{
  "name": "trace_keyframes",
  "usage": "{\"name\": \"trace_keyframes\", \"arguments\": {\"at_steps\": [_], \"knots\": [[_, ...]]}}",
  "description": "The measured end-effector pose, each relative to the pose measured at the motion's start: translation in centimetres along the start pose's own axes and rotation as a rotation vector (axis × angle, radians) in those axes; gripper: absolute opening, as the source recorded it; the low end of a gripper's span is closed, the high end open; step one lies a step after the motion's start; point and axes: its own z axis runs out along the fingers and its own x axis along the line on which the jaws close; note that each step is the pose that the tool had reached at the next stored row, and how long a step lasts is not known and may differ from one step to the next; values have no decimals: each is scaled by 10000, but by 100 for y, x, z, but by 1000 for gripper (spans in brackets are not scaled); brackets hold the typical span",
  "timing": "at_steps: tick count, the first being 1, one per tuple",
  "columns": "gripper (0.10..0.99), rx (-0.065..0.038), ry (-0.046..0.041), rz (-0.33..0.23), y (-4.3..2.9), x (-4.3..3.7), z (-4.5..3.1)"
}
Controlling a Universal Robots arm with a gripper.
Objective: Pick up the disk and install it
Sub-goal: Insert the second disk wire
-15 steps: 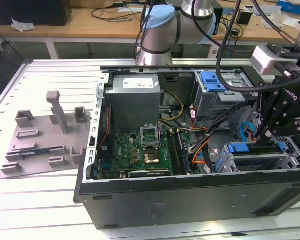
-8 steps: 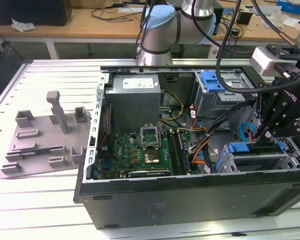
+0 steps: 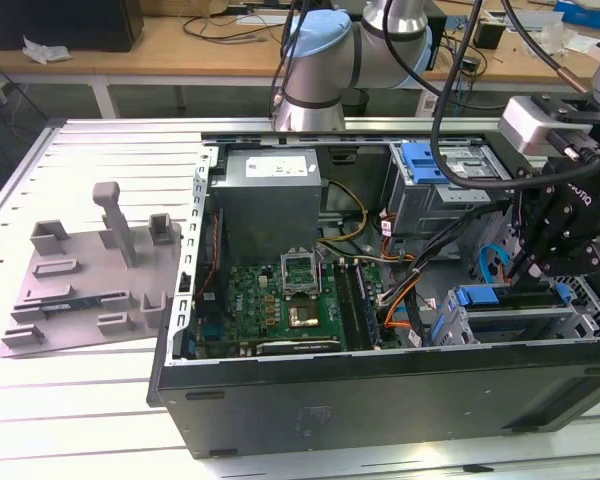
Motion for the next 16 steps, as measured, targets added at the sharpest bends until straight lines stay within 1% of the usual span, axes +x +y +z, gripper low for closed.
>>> {"name": "trace_keyframes", "arguments": {"at_steps": [16], "knots": [[161,-1,0,0,-2,-2,38]]}}
